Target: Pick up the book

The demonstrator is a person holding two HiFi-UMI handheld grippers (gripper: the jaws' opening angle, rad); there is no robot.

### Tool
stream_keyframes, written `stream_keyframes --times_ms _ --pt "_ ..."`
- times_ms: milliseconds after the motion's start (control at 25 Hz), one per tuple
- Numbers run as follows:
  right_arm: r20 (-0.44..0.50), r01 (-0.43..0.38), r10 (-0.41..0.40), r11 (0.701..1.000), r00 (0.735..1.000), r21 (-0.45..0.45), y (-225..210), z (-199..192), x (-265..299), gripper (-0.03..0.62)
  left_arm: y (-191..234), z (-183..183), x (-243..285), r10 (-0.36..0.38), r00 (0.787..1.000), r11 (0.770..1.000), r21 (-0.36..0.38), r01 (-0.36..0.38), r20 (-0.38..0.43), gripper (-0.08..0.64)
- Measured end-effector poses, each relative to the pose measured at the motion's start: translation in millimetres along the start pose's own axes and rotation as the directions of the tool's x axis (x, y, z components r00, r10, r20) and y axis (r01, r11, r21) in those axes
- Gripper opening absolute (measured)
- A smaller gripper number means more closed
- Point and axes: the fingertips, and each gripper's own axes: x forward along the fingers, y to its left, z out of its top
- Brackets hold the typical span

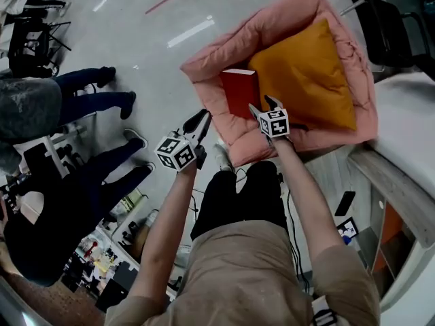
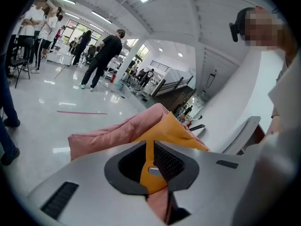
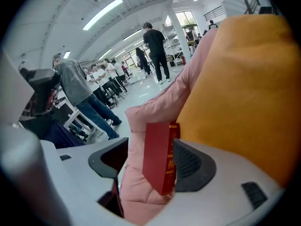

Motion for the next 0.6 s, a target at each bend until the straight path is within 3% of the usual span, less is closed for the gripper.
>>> stream_keyframes --times_ms 360,480,600 --pt "-0.078 0.071 -0.074 0.996 0.994 -0.044 -36 -24 80 0.295 53 -4 41 0.021 0.999 0.999 0.049 -0.018 -0.050 0.038" --pt "-0.114 0.071 -0.074 0.997 0.991 -0.032 -41 -38 102 0.363 63 -5 48 0.018 0.998 0.999 0.047 -0.016 -0.053 0.038" --pt "-0.140 0.085 -0.085 0.996 0.987 -0.002 -49 -48 122 0.386 68 -9 50 0.009 0.998 0.999 0.048 -0.006 -0.058 0.038"
